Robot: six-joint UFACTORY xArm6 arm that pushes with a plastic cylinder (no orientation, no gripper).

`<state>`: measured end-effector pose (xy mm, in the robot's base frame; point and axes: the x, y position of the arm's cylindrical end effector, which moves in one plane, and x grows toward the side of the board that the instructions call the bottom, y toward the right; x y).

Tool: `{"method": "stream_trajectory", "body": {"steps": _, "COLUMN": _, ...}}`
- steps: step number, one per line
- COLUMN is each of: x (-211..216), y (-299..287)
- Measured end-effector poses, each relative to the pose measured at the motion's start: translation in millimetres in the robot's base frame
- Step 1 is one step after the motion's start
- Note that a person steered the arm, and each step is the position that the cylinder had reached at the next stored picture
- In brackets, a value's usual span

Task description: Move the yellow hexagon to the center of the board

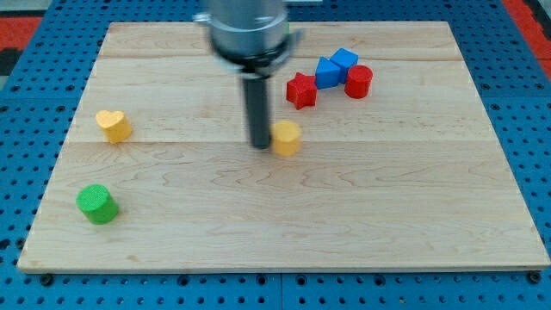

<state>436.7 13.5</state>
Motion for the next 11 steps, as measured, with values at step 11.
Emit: {"method": "stream_trajectory", "body": {"steps": 11, "x": -24.3, "y": 95.7}}
